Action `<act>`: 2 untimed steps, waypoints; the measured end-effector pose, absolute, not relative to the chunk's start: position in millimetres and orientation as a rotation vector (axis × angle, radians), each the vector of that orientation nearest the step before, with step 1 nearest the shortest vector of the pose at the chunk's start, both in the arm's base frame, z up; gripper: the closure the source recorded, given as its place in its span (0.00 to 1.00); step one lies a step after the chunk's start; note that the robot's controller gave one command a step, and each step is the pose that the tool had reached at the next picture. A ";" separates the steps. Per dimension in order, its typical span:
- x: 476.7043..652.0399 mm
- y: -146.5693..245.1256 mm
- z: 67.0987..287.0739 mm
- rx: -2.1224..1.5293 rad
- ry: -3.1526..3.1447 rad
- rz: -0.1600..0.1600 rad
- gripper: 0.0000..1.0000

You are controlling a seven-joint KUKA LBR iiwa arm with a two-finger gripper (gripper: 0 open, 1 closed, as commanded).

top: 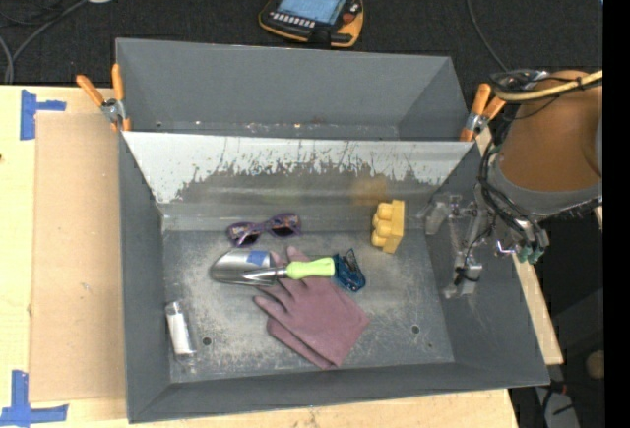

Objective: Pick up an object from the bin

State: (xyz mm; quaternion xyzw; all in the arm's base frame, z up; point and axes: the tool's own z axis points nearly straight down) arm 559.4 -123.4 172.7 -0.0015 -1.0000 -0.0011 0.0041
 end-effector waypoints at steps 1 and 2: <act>561.1 -122.5 177.5 0.003 -3.141 -0.001 0.00; 610.6 -48.1 82.4 0.323 -3.130 -0.002 0.00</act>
Offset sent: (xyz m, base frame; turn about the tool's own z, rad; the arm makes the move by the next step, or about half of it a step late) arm 0.0529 0.0822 -0.1027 -0.2316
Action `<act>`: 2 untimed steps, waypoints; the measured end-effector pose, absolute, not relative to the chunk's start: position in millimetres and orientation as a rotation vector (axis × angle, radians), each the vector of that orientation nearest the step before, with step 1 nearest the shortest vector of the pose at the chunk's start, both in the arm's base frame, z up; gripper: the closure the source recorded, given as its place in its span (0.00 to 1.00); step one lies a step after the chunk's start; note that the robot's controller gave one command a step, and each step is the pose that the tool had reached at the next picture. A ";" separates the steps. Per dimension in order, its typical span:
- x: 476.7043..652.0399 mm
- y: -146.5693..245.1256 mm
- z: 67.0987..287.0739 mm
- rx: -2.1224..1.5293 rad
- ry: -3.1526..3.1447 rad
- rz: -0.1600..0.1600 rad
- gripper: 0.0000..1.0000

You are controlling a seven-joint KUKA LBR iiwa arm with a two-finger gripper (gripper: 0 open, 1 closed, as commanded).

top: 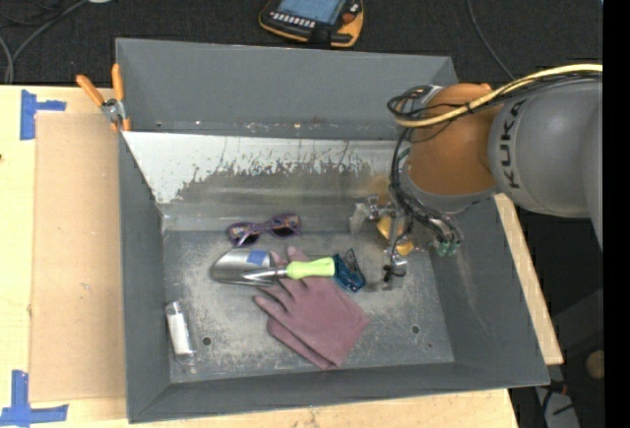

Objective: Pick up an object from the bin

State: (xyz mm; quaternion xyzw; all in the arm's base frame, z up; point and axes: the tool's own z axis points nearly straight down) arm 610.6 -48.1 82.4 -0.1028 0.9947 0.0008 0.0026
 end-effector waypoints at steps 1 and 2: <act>562.5 4.7 129.1 -0.044 3.136 -0.002 0.00; 552.0 36.8 98.0 -0.198 3.147 0.007 0.00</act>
Offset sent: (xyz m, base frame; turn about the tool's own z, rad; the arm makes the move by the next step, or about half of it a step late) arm -0.0575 0.0839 0.0176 0.0791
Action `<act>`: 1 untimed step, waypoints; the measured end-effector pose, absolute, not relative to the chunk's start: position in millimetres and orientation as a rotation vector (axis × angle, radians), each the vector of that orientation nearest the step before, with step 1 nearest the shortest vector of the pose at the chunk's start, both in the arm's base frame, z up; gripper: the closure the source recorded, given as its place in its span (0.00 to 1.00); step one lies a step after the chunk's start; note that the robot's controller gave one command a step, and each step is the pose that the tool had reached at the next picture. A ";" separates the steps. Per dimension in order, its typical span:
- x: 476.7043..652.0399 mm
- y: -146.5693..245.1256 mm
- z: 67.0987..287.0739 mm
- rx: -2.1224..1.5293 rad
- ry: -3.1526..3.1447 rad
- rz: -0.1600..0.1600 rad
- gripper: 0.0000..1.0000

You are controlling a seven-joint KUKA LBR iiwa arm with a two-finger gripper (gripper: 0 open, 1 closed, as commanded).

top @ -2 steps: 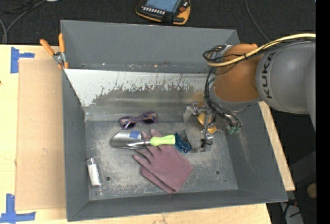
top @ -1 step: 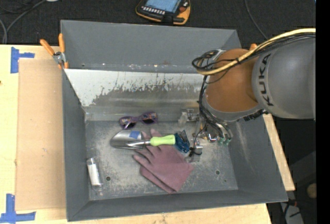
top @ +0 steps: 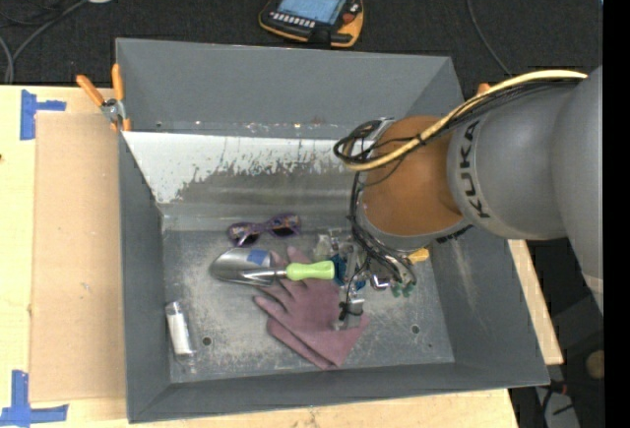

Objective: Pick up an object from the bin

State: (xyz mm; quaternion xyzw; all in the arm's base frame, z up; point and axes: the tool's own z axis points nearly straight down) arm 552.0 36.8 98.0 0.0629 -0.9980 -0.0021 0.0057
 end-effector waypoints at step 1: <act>606.4 60.7 69.8 0.063 -3.145 0.002 0.00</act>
Offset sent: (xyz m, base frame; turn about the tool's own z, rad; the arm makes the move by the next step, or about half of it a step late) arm 0.0452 0.0241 -0.0280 0.1808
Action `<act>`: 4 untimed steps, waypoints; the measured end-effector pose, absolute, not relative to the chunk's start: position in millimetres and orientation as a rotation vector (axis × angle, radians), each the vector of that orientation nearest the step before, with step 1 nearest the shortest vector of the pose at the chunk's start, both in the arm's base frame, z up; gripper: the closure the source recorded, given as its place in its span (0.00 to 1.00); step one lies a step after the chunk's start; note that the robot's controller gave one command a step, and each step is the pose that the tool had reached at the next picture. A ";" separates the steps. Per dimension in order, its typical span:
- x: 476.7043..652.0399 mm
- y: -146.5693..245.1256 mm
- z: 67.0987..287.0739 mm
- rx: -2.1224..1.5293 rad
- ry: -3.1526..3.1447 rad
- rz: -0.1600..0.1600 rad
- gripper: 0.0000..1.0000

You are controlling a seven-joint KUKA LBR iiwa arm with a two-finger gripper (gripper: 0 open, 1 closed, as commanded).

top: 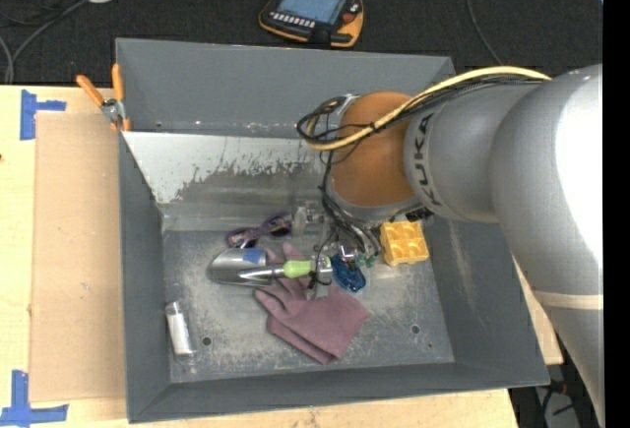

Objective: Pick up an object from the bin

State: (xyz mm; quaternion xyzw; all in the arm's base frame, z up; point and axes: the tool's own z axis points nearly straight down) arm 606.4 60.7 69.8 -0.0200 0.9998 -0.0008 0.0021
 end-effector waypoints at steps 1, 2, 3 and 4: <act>597.8 60.2 70.2 0.086 3.148 0.003 1.00; 597.8 60.2 70.2 0.085 3.148 0.003 1.00; 597.5 60.3 75.1 0.083 3.149 0.003 1.00; 595.1 59.8 118.5 0.082 3.157 0.002 1.00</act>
Offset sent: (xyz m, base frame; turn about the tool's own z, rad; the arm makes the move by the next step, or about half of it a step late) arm 0.0000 0.0000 0.0000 0.0000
